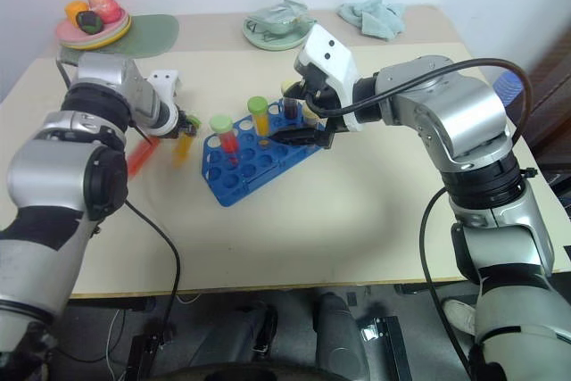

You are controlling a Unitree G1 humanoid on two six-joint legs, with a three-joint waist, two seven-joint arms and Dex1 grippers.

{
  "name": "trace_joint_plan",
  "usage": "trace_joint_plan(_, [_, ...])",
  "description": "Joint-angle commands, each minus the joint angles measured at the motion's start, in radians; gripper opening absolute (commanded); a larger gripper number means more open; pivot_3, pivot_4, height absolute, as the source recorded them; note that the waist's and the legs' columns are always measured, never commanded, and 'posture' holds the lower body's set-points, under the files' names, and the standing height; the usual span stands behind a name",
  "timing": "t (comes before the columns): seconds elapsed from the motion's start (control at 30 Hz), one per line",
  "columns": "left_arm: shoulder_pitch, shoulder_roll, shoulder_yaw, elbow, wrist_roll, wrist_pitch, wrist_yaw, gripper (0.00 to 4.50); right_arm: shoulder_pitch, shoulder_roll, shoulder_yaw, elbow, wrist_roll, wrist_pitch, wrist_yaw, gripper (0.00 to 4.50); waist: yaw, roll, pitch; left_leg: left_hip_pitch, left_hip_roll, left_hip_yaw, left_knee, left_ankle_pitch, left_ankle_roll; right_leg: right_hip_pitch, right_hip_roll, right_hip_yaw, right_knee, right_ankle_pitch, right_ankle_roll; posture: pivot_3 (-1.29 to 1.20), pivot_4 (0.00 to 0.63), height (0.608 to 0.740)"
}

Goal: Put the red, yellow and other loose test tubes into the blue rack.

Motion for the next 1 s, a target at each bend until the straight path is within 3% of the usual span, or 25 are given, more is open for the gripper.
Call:
trace_joint_plan(0.03, [-0.003, 0.006, 0.005, 0.0, 0.025, -0.024, 0.009, 0.69, -0.005, -0.001, -0.042, -0.039, 0.002, -0.002, -0.009, 4.5, 0.0, 0.0, 0.0, 0.0, 0.0, 0.0, 0.0, 0.0, 0.0, 0.0, 0.0, 0.0, 0.0, 0.0, 0.0, 0.0, 0.15, 0.74])
trace_joint_plan(0.33, [-0.039, 0.054, -0.006, -0.109, 0.012, 0.014, -0.124, 0.69, 0.014, -0.001, -0.054, -0.054, 0.012, -0.004, -0.017, 4.5, -0.002, 0.0, 0.0, 0.0, 0.0, 0.003, 0.0, 0.0, 0.0, -0.002, -0.001, 0.0, 0.002, 0.0, 0.0, 0.0, 0.15, 0.74])
trace_joint_plan(0.37, [-0.02, 0.075, -0.012, -0.202, 0.01, 0.001, -0.143, 0.69, 0.02, -0.002, -0.06, -0.06, 0.015, -0.002, -0.02, 4.5, -0.002, 0.0, 0.0, 0.0, 0.0, 0.003, 0.0, 0.0, 0.0, -0.002, -0.001, 0.0, 0.002, 0.0, 0.0, 0.0, 0.15, 0.74])
trace_joint_plan(0.47, [0.202, 0.104, 0.094, -0.766, -0.089, -0.123, -0.2, 0.69, 0.065, -0.014, -0.088, -0.102, 0.029, 0.013, -0.036, 4.5, -0.006, 0.0, 0.0, -0.001, 0.0, 0.003, -0.001, 0.0, 0.0, -0.003, -0.002, 0.0, 0.003, 0.0, 0.0, 0.0, 0.15, 0.74])
trace_joint_plan(0.53, [0.364, 0.108, 0.192, -1.102, -0.236, -0.175, -0.326, 0.69, 0.117, -0.025, -0.124, -0.151, 0.049, 0.036, -0.054, 4.5, -0.005, 0.0, 0.0, -0.001, 0.001, 0.005, -0.001, 0.0, 0.0, -0.004, -0.002, 0.0, 0.002, 0.0, -0.001, 0.0, 0.15, 0.74])
trace_joint_plan(0.6, [0.468, 0.102, 0.285, -1.302, -0.367, -0.179, -0.4, 0.69, 0.164, -0.033, -0.16, -0.194, 0.068, 0.062, -0.076, 4.5, -0.003, 0.0, 0.0, -0.001, 0.001, 0.005, 0.0, -0.001, 0.001, -0.003, -0.003, 0.0, 0.0, 0.0, -0.001, 0.0, 0.15, 0.74])
trace_joint_plan(0.73, [0.542, 0.079, 0.383, -1.373, -0.559, -0.208, -0.502, 0.69, 0.257, -0.033, -0.237, -0.252, 0.091, 0.111, -0.149, 4.5, 0.005, 0.0, 0.0, 0.0, 0.001, 0.005, 0.005, -0.001, 0.002, -0.001, -0.003, -0.002, 0.001, 0.002, -0.001, 0.0, 0.15, 0.74])
trace_joint_plan(1.0, [0.641, -0.043, 0.229, -1.429, -0.538, -0.54, -0.601, 0.69, 0.402, -0.001, -0.342, -0.369, 0.123, 0.177, -0.293, 4.5, 0.008, 0.0, 0.0, 0.005, 0.001, 0.005, 0.012, -0.003, 0.005, 0.011, -0.001, -0.003, -0.003, 0.007, 0.001, 0.0, 0.15, 0.74])
